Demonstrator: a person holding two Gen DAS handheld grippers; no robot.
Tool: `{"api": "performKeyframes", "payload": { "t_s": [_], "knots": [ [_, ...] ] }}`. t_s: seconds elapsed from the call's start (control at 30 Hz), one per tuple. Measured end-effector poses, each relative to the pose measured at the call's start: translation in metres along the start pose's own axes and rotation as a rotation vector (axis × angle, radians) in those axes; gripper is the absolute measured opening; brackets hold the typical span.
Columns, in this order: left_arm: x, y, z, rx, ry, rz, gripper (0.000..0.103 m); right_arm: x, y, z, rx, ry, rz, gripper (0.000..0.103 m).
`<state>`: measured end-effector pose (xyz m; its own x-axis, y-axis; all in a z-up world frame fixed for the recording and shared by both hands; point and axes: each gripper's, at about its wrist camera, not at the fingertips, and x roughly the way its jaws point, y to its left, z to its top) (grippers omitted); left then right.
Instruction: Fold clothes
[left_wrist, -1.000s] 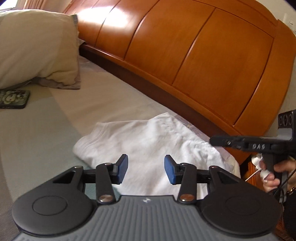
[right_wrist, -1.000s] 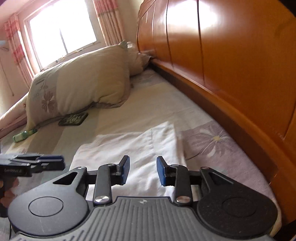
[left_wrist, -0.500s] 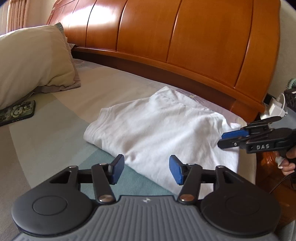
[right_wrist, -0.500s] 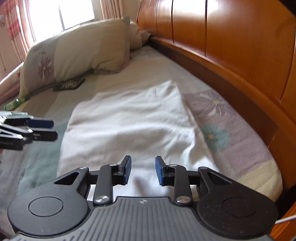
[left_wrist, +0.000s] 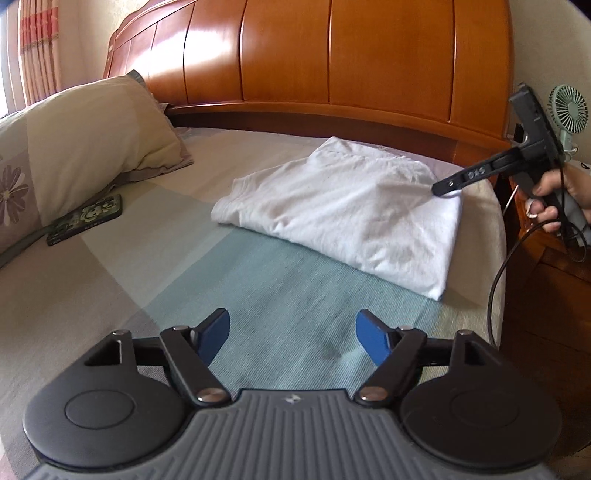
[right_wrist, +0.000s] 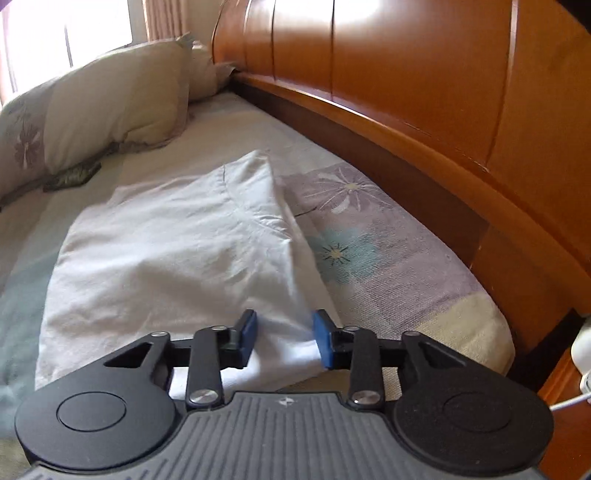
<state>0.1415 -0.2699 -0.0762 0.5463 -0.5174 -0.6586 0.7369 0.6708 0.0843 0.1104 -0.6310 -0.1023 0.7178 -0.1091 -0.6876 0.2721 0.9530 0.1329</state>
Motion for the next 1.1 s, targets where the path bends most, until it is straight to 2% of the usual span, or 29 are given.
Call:
{"api": "performKeyframes", "payload": {
  "t_s": [0.03, 0.1, 0.2, 0.3, 0.37, 0.43, 0.47, 0.6, 0.73, 0.87, 0.9, 1.1],
  "knots": [
    [-0.004, 0.004, -0.004, -0.009, -0.001, 0.007, 0.080, -0.008, 0.003, 0.001, 0.004, -0.021, 0.001, 0.040],
    [-0.010, 0.013, -0.009, -0.039, -0.002, 0.013, 0.082, -0.021, 0.018, 0.004, -0.044, -0.068, 0.013, 0.052],
    [-0.017, 0.022, -0.013, -0.083, 0.000, 0.040, 0.082, -0.021, 0.049, 0.021, -0.114, -0.095, 0.061, 0.055],
    [-0.022, 0.027, -0.016, -0.095, -0.002, 0.078, 0.084, 0.005, 0.075, 0.035, -0.164, -0.068, 0.061, 0.065],
    [-0.027, 0.031, -0.018, -0.101, -0.005, 0.093, 0.084, 0.024, 0.092, 0.044, -0.198, -0.048, 0.057, 0.066],
    [-0.033, 0.035, -0.023, -0.110, -0.009, 0.100, 0.084, 0.045, 0.096, 0.036, -0.223, 0.013, 0.013, 0.067],
    [-0.037, 0.039, -0.027, -0.118, -0.010, 0.098, 0.084, 0.045, 0.092, 0.032, -0.203, 0.002, 0.024, 0.071],
    [-0.044, 0.049, -0.036, -0.118, -0.014, 0.117, 0.087, 0.033, 0.092, 0.046, -0.166, -0.026, 0.038, 0.072],
    [-0.042, 0.046, -0.036, -0.099, -0.019, 0.142, 0.087, 0.048, 0.103, 0.084, -0.180, -0.094, 0.026, 0.073],
    [-0.046, 0.047, -0.039, -0.107, -0.032, 0.131, 0.087, 0.102, 0.092, 0.097, -0.116, -0.003, -0.030, 0.073],
    [-0.048, 0.049, -0.041, -0.112, -0.030, 0.133, 0.087, 0.110, 0.088, 0.094, -0.110, 0.006, -0.040, 0.078],
    [-0.049, 0.061, -0.045, -0.129, -0.030, 0.157, 0.088, 0.095, 0.105, 0.088, -0.147, -0.005, -0.030, 0.078]
  ]
}}
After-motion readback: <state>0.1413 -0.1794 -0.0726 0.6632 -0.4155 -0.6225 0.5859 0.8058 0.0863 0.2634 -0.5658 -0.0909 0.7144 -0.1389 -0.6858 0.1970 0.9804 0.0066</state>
